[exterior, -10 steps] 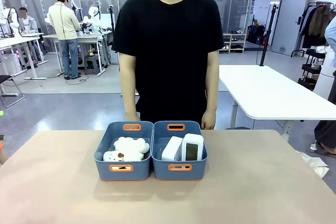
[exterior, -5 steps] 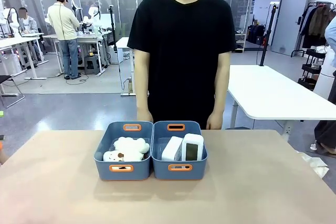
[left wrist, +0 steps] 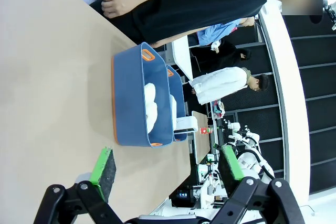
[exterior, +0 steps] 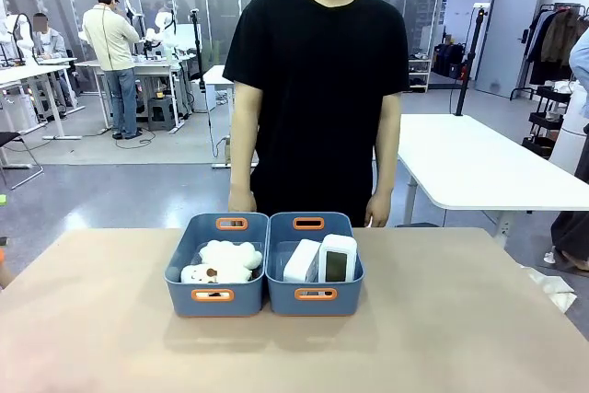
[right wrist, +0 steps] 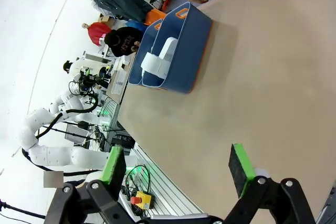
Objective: Sort the digital clocks into the basket.
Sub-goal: Pick up the Digital clock from the table and place it into the empty Plastic storage basket.
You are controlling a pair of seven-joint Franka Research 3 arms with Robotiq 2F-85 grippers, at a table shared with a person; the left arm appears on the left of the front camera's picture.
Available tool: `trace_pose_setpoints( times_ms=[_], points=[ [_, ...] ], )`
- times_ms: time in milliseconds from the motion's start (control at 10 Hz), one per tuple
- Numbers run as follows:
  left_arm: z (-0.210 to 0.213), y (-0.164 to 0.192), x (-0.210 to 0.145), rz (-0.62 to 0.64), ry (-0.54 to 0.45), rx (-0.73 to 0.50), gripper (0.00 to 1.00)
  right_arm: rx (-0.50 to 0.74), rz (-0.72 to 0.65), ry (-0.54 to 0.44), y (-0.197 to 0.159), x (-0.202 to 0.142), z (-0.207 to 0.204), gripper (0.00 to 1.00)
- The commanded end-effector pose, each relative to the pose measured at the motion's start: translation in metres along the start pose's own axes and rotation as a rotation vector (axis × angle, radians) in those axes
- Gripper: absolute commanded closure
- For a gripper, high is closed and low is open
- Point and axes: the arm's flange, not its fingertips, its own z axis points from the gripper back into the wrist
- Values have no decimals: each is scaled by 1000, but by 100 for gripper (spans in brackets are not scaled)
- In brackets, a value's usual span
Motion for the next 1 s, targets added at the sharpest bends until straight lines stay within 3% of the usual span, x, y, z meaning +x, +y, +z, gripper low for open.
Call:
trace_pose_setpoints(
  times_ms=[0,900],
  points=[
    [0,-1,0,-1,-1,-11,0,4,1,7,1,1,-1,0],
    [0,-1,0,-1,-1,-11,0,4,1,7,1,1,-1,0]
  ],
)
